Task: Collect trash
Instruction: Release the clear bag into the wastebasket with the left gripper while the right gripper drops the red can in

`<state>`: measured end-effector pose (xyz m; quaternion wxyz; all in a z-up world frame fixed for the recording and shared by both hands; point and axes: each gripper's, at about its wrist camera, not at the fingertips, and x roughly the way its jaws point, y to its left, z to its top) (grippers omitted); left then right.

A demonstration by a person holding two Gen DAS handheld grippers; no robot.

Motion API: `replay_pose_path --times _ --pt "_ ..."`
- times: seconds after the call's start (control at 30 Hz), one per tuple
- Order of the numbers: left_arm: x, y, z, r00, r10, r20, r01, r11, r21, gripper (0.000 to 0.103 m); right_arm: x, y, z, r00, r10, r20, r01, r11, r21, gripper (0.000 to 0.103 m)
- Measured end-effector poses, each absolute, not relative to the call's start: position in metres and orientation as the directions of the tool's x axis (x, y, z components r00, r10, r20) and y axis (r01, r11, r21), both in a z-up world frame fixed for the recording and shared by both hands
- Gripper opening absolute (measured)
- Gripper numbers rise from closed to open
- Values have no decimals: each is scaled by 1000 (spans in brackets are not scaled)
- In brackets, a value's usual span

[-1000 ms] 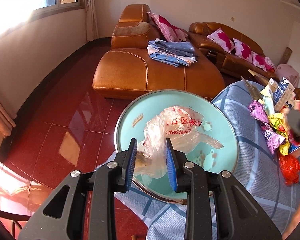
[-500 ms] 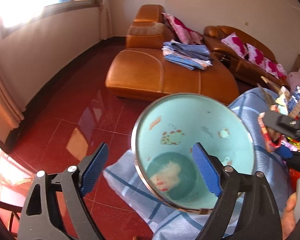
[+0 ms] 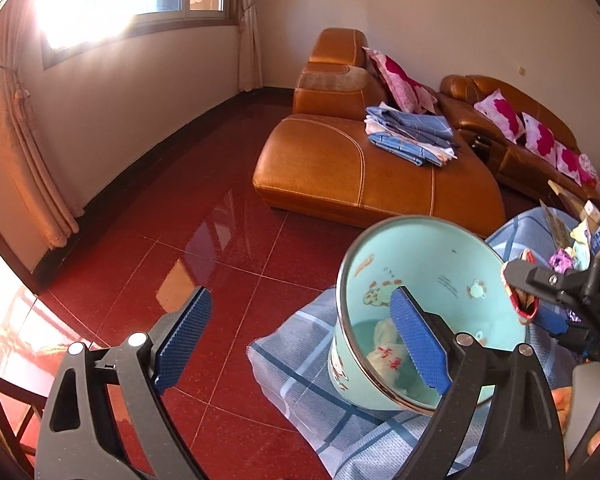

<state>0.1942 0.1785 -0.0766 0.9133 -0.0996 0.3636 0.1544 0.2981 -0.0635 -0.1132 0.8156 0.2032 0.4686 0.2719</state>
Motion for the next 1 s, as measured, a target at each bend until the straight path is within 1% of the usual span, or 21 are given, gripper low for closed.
replay_pose_path --times 0.07,0.13,0.17,0.23,0.3,0.37,0.47,0.5,0.53,0.6,0.67,0.77,0.87,1.0 --pt "192 181 -74 692 210 -691 -355 932 -73 89 295 -61 -112 420 641 -642 -275 765 583 99" --pt "190 183 -71 694 214 -687 -360 930 -73 89 290 -54 -108 435 617 -655 -306 786 538 99" --pt "190 184 -70 694 217 -686 -362 929 -73 89 288 -50 -107 452 590 -669 -319 808 496 99" --pt "189 186 -70 693 218 -687 -368 927 -77 89 284 -37 -110 509 491 -707 -351 868 351 99" --pt "187 189 -69 695 217 -686 -370 925 -82 89 280 -35 -116 515 507 -692 -376 858 349 99" --pt "187 189 -70 694 218 -687 -371 925 -81 89 278 -37 -122 509 551 -661 -378 833 404 99" --pt "185 194 -71 689 212 -693 -378 921 -94 89 278 -32 -137 520 538 -663 -383 841 382 99" --pt "185 195 -72 688 207 -695 -379 920 -102 89 277 -29 -143 519 522 -677 -391 849 355 99" --pt "185 196 -72 688 203 -697 -379 919 -107 89 272 -20 -146 554 465 -690 -413 874 257 99" --pt "184 198 -73 687 199 -699 -381 918 -113 89 267 -9 -153 572 434 -696 -448 876 178 99" --pt "184 200 -74 685 200 -701 -384 916 -113 89 266 -3 -157 582 410 -702 -454 880 138 99" --pt "187 201 -76 683 194 -704 -385 915 -120 89 265 8 -169 596 332 -731 -465 885 23 99" --pt "187 200 -76 685 199 -701 -382 917 -113 89 262 6 -171 599 354 -719 -478 878 34 99" --pt "186 199 -78 683 204 -701 -385 916 -109 89 263 0 -158 605 385 -697 -457 885 93 99"
